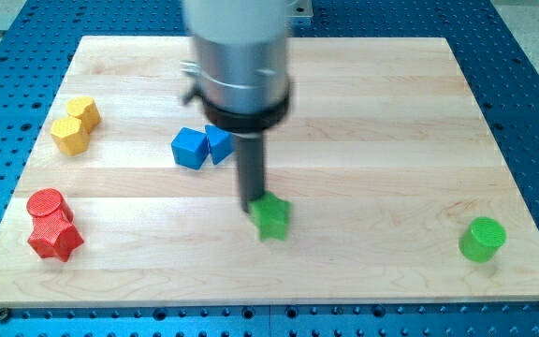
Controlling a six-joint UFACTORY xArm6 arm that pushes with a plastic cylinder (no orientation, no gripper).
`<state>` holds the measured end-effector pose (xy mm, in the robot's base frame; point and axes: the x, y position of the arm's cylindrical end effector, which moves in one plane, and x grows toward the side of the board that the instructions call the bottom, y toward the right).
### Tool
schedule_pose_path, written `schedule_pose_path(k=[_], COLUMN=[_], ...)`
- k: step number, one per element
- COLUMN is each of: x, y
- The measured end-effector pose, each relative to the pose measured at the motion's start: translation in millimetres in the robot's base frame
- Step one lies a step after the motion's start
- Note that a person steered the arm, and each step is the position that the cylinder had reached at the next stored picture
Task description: Move the green blocks to the bottom right of board
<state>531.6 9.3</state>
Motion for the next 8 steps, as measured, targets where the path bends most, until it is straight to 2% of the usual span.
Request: schedule_pose_path(k=[1, 2, 4, 5, 7, 8], x=[-8, 32, 46, 85, 79, 62], y=[-43, -17, 105, 58, 139, 142])
